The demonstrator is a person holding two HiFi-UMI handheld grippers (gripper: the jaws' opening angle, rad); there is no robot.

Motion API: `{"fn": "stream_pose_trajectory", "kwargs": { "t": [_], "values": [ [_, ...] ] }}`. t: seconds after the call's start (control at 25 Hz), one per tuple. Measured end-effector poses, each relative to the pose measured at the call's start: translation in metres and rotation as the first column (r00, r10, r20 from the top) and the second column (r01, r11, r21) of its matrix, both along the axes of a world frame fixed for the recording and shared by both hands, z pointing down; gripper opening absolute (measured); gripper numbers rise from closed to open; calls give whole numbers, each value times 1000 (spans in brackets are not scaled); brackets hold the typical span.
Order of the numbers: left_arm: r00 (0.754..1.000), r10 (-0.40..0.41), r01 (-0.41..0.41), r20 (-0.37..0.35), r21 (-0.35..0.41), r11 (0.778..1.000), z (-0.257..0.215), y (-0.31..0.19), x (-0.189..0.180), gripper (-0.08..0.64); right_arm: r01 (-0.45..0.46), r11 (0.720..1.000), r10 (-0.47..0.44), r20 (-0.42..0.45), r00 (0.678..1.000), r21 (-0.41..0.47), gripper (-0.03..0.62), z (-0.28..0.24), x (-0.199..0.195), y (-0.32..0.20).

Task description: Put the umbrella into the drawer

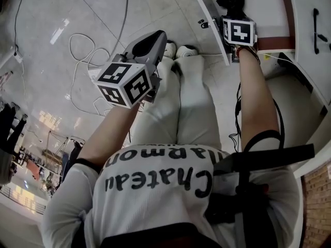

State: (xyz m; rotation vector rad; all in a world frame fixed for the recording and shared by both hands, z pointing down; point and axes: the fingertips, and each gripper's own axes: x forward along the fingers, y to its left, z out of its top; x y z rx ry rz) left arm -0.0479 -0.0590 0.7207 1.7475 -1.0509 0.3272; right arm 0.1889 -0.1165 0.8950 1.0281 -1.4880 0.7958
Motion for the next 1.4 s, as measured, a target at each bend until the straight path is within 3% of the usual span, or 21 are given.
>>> {"fn": "stream_pose_trajectory", "kwargs": {
  "t": [0.32,0.68,1.4],
  "values": [
    [999,-35,35,-13,-36,999,-6,14,-7,23,3,999,-2,43,999,-36,281,-1,-2,2],
    [999,-50,49,-15,-47,998,-11,21,-12,23,-3,1000,3,1,1000,-21,311,-3,2,0],
    [996,-90,88,-28,-92,992,-28,45,-20,23,-77,991,76,-10,997,-107,310,-5,5,8]
  ]
}}
